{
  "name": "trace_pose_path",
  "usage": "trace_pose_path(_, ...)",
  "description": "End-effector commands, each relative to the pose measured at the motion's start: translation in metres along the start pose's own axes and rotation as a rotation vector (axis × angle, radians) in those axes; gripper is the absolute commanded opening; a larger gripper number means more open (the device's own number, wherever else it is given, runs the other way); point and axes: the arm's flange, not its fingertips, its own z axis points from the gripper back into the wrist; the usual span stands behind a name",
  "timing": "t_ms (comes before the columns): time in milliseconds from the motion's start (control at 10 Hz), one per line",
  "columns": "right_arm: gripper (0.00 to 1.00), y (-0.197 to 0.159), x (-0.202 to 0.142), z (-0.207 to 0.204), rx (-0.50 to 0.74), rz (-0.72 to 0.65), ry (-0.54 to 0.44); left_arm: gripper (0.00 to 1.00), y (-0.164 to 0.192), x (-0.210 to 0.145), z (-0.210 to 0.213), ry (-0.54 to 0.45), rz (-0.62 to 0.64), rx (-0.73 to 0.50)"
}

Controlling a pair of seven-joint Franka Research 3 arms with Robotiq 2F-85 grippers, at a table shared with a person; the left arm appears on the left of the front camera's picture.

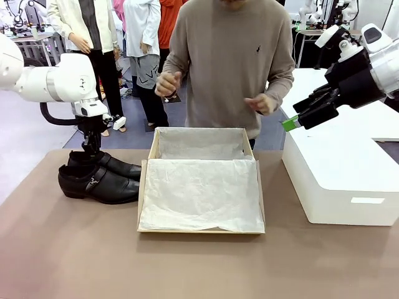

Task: Pack the shoes into the box.
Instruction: Place one shoe of the Shoes into the Shoes Box.

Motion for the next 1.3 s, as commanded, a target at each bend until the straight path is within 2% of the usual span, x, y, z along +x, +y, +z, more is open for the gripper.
trace_pose_path(0, 1.00, -0.001, 0.000, -0.001, 0.012, 0.004, -0.013, 0.00, -0.009, -0.001, 0.002, 0.036, 0.008, 0.026)
trace_pose_path(300, 1.00, -0.001, 0.000, -0.001, 0.012, 0.004, -0.013, 0.00, -0.012, -0.003, 0.006, 0.060, 0.036, 0.043)
trace_pose_path(600, 1.00, -0.001, 0.000, -0.001, 0.012, 0.004, -0.013, 0.00, -0.009, -0.020, 0.031, 0.043, 0.127, 0.113)
trace_pose_path(900, 1.00, -0.001, 0.000, -0.001, 0.012, 0.004, -0.013, 0.00, -0.006, -0.033, 0.067, 0.049, 0.146, 0.153)
trace_pose_path(1200, 1.00, -0.001, 0.000, -0.001, 0.012, 0.004, -0.013, 0.00, -0.006, -0.039, 0.123, 0.094, 0.134, 0.181)
